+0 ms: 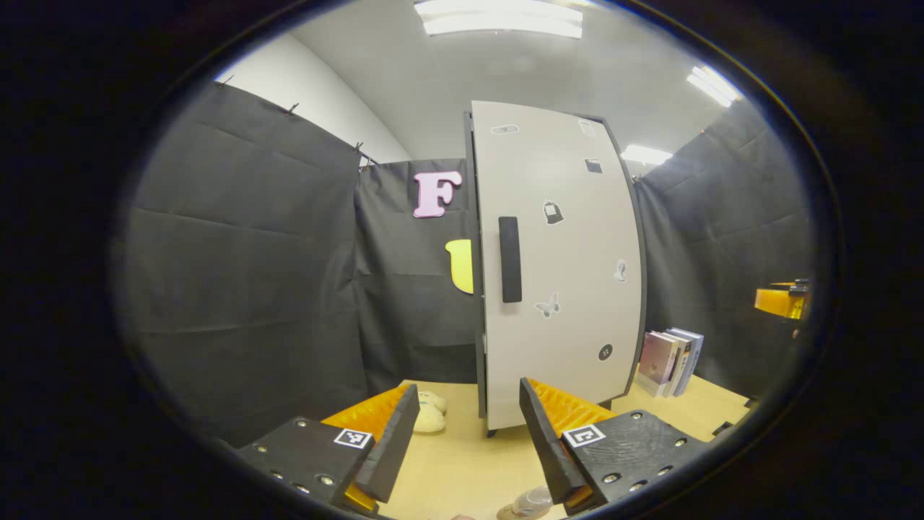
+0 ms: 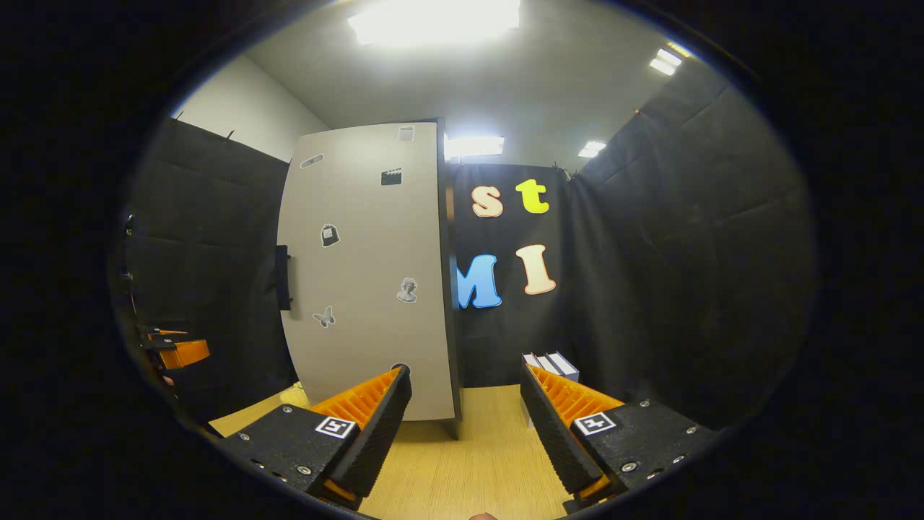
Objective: Open the cabinet door with the right hand, grasp the bottle in the cabinet with the left hand and place it on the coaster, then close the cabinet door with the right hand.
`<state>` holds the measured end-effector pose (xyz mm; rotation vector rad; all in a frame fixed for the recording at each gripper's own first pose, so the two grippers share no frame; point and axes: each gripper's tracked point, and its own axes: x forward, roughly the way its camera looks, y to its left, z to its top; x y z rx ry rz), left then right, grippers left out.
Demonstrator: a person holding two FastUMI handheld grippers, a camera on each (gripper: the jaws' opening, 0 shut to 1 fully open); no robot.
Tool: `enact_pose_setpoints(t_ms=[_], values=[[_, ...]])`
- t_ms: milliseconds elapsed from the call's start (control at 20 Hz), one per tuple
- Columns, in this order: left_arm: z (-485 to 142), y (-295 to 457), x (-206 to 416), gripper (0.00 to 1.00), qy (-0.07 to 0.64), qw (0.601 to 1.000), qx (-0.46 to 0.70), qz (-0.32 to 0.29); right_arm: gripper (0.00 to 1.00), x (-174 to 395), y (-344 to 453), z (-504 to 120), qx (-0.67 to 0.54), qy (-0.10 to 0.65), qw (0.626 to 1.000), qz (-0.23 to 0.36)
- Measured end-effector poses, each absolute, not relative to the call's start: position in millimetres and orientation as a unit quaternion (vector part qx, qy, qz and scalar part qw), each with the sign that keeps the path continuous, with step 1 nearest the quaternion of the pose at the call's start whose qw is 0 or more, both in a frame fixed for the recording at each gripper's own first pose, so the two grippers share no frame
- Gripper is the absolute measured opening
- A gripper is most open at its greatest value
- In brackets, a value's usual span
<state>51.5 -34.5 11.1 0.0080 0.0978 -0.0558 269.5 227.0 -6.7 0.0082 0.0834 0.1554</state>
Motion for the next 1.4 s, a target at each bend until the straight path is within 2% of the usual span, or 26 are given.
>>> enact_pose_setpoints(t_ms=[1400], values=[[20.4,3.8,49.1,0.8,0.041,0.999,0.009,-0.014,0.94,268.7,249.0,-3.8,-0.006,0.034,0.997,0.074]])
